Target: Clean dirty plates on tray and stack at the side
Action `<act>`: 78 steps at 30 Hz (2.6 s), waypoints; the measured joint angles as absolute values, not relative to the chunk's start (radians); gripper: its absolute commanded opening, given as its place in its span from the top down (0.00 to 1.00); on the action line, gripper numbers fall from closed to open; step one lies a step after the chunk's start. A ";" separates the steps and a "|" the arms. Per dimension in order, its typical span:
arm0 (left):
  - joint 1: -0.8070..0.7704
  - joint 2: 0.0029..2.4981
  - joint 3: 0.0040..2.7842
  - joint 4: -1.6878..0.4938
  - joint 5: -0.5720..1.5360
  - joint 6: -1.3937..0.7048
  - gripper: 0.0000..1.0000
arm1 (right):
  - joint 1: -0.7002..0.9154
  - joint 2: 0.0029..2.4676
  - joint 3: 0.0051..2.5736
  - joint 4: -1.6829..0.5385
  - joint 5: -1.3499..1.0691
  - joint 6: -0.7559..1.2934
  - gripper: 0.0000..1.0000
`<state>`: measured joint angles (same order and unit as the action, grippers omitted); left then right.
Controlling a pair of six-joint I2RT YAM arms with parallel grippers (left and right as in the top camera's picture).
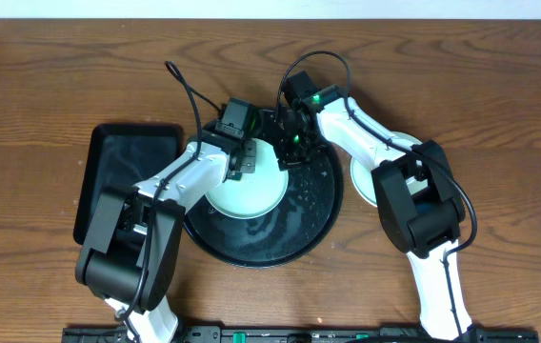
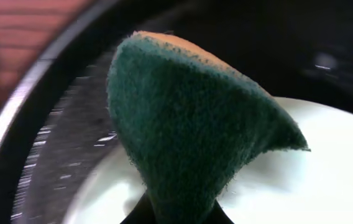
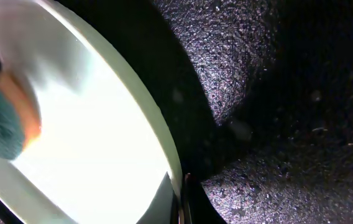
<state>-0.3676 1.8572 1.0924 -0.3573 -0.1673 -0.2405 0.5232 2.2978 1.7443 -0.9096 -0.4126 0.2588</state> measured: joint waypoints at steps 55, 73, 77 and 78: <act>0.129 1.687 1.374 -0.966 -0.136 -0.296 0.92 | 1.108 1.912 1.731 -1.055 1.157 0.252 0.99; 0.129 1.687 1.374 -0.966 -0.136 -0.296 0.92 | 1.065 1.902 1.723 -1.053 0.979 0.279 0.99; 0.129 1.687 1.374 -0.966 -0.136 -0.296 0.92 | 0.942 1.901 1.698 -1.054 0.678 0.279 0.99; 0.129 1.687 1.374 -0.966 -0.136 -0.296 0.92 | 0.915 1.901 1.695 -1.053 0.620 0.278 0.99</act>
